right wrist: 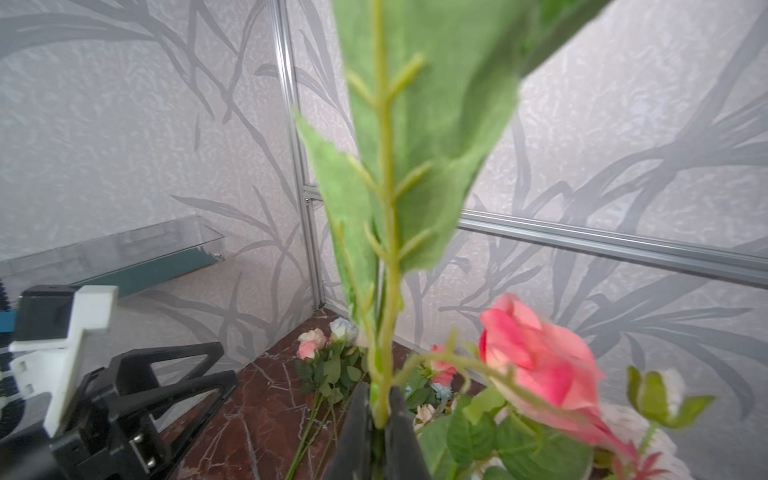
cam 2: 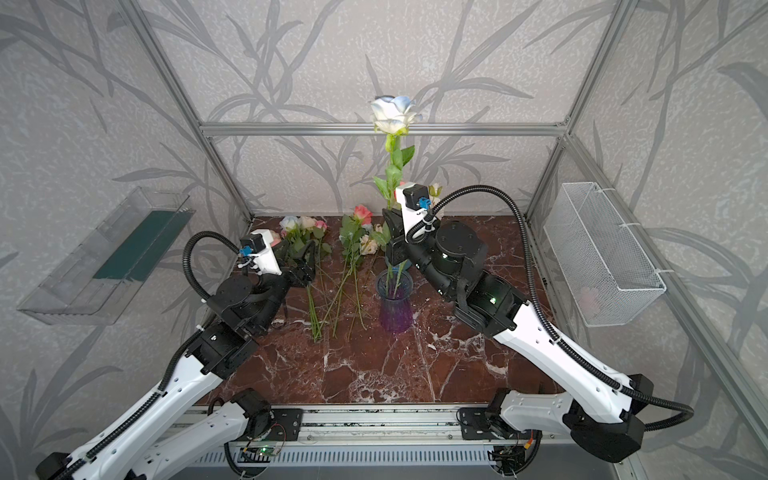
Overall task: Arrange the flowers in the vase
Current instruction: 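Lower the white rose stem into the glass vase with the right gripper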
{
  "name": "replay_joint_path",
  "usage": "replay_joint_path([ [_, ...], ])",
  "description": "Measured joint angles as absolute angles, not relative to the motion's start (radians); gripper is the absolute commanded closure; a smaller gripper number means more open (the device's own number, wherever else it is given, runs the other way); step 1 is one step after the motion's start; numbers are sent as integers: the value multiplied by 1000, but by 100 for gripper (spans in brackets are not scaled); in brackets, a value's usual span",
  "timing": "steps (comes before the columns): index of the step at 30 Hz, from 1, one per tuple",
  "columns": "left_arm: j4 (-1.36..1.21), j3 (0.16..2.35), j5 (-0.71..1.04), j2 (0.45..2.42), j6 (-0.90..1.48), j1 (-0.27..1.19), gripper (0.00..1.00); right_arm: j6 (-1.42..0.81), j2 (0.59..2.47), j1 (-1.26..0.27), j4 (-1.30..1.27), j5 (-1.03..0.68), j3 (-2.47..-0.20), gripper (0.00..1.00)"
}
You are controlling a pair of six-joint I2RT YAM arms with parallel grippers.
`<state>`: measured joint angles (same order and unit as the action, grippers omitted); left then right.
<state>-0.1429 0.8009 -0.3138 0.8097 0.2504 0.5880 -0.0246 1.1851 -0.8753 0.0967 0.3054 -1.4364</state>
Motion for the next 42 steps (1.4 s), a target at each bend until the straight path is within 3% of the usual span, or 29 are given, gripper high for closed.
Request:
replay_joint_path([
  [11,-135,801,-323,838,267,588,25,-54,1152,-841,54,306,-1166,95],
  [21,-134,801,-321,851,273,588,25,-146,1122,-841,76,299,-1038,66],
  [31,-130,801,-314,896,274,588,24,-182,1051,-841,135,280,-1038,57],
  [42,-51,851,-323,1041,283,587,24,-228,841,-841,226,234,-984,55],
])
